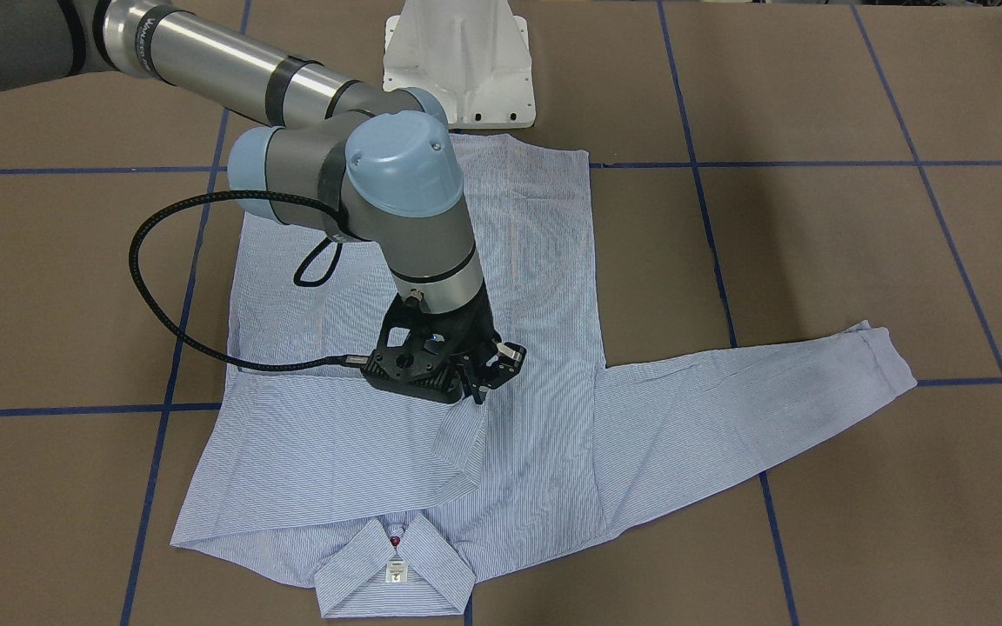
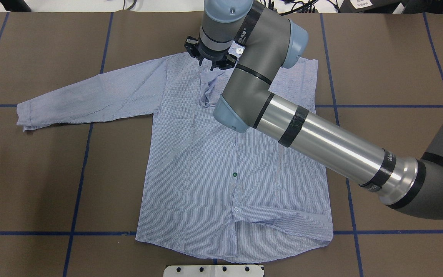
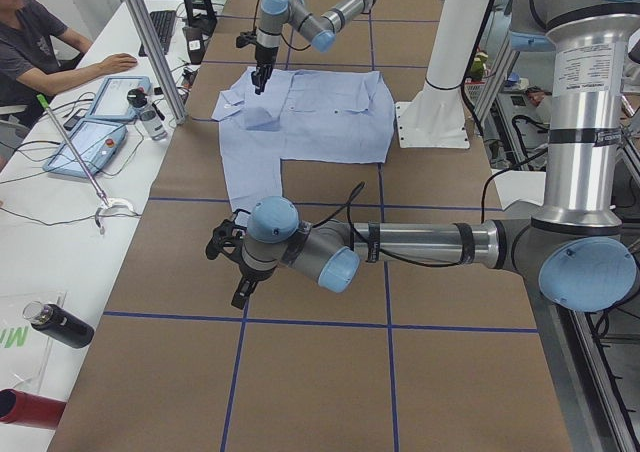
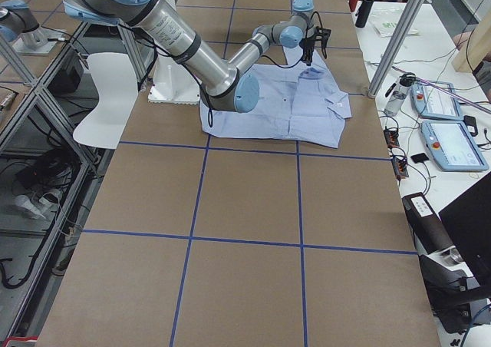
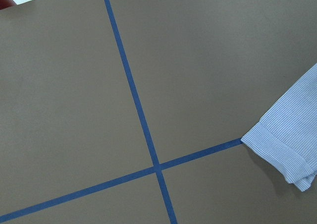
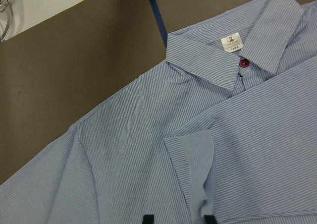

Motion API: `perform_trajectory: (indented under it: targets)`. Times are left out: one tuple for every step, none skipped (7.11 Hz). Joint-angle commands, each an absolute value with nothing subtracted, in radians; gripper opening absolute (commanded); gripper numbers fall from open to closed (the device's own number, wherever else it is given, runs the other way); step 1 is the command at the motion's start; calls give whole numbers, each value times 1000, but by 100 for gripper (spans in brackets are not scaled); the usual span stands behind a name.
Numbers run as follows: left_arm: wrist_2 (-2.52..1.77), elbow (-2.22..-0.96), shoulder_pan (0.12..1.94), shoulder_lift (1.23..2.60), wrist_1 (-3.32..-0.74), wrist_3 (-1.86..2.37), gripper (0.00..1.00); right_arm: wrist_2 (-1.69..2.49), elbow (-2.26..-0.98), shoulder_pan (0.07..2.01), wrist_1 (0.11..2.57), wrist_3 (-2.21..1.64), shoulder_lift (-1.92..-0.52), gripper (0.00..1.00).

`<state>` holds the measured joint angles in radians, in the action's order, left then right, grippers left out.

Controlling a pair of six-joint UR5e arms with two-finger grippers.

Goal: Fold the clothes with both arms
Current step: 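Lift the sleeve with the right gripper and fold it across toward the collar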

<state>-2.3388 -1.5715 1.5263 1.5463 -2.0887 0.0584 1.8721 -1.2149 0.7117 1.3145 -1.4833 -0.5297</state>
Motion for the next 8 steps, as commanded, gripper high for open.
perform_trajectory:
  targets:
    - [-2339,-1566,1525,1546,-2114,58,99,1868,-1216,707,1312,-1512,-506,100]
    - [-2339,-1559,1523,1548,-2114,64,99,1879,-1227,707,1312,-1564,-490,100]
    - [-2338,-1555,1496,1558,-2127,136,99,1923,-1256,716,1324,-1572,-503,100]
    - [-2332,-1536,1452,1559,-2211,217,99,1977,-1317,751,1339,-1571,-585,100]
    - [-2336,-1484,1433,1562,-2277,298,99,1994,-1435,776,1329,-1560,-730,100]
    - [-2336,-1430,1349,1610,-2302,380,99,1997,-1504,796,1325,-1556,-814,100]
    - [-2335,-1355,1306,1694,-2304,493,99,2002,-1537,807,1324,-1545,-872,100]
    - [-2338,-1294,1272,1741,-2303,518,98,2005,-1575,821,1324,-1485,-921,100]
